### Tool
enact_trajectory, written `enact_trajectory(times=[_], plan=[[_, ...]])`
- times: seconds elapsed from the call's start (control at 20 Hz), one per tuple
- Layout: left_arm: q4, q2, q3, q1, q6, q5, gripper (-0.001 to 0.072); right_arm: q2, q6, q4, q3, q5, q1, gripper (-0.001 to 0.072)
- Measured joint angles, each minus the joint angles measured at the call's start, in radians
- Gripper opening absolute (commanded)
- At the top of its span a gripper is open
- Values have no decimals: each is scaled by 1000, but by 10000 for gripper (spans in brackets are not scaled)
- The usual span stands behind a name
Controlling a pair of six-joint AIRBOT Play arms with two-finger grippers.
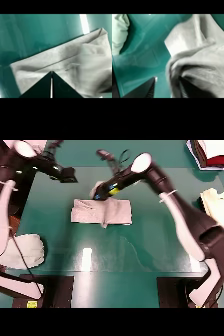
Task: Fold the shirts.
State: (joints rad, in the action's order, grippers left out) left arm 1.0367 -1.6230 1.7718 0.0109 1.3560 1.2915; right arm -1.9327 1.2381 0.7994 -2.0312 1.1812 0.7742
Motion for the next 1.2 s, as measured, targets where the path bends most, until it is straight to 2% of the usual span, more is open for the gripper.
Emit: enact_trajectory(times=[0.05,0.15,0.3,0.6,0.65,0.7,0.75,0.95,1.2], plan=[[7,21,0,-24,0,10,22,-30,-11,-4,-12,-50,32,604],[10,64,1,-67,0,27,22,-54,-23,-13,-26,-119,67,604],[20,100,2,-101,-1,51,21,-14,-33,17,23,-145,50,603],[9,119,0,-106,-2,86,22,167,31,155,285,27,-177,597],[5,120,-3,-102,-2,87,22,197,46,163,344,43,-227,611],[4,120,-8,-97,-2,89,22,220,65,162,399,45,-272,679],[3,120,-16,-88,-2,89,22,236,80,153,455,48,-315,718],[-2,120,-45,-49,-16,81,22,247,111,25,633,33,-436,706],[-7,120,-56,-24,-31,73,22,172,112,-140,711,-21,-441,693]])
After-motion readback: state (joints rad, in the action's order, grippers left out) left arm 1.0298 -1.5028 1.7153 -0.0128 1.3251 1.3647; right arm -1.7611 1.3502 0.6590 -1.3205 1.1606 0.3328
